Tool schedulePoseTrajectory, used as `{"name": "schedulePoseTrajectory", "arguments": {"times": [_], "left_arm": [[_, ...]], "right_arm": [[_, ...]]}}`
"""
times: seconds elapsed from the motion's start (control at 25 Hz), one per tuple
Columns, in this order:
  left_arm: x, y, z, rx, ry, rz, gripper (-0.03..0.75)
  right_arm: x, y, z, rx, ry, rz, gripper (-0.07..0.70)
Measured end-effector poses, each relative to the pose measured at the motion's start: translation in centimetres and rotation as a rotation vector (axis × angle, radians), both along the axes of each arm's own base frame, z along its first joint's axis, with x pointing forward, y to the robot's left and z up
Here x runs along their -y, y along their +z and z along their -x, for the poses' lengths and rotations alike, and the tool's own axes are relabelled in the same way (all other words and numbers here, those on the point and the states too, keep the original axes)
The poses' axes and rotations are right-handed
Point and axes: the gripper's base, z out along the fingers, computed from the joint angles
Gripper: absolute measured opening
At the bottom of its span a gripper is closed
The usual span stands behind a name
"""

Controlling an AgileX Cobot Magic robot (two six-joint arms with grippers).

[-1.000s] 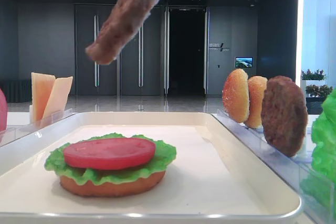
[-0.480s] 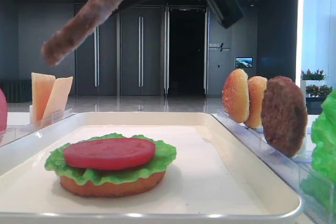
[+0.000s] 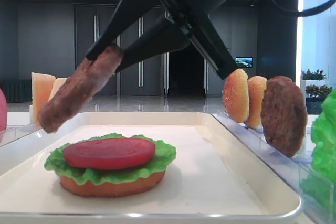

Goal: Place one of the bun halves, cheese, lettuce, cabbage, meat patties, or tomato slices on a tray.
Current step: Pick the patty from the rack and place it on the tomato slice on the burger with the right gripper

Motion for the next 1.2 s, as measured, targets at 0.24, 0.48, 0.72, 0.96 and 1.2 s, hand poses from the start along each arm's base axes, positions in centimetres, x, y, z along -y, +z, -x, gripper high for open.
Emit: {"name": "schedulePoseTrajectory", "arguments": {"times": [0.24, 0.48, 0.72, 0.96, 1.2], "left_arm": [[0.0, 0.0, 0.0, 0.000, 0.000, 0.000, 0.000], [0.0, 0.0, 0.0, 0.000, 0.000, 0.000, 0.000], [0.0, 0.0, 0.0, 0.000, 0.000, 0.000, 0.000], [0.0, 0.0, 0.0, 0.000, 0.000, 0.000, 0.000], [0.0, 0.0, 0.0, 0.000, 0.000, 0.000, 0.000]], "right_arm": [[0.1, -1.2, -0.6, -0.012, -0.005, 0.021, 0.144], [0.3, -1.3, -0.9, -0.013, -0.016, 0.018, 0.144], [0.3, -1.3, -0.9, -0.005, -0.013, 0.018, 0.144], [0.6, -1.6, -1.3, -0.021, -0.016, 0.018, 0.144], [0.6, -2.0, -1.3, -0.036, -0.014, 0.022, 0.144]]}}
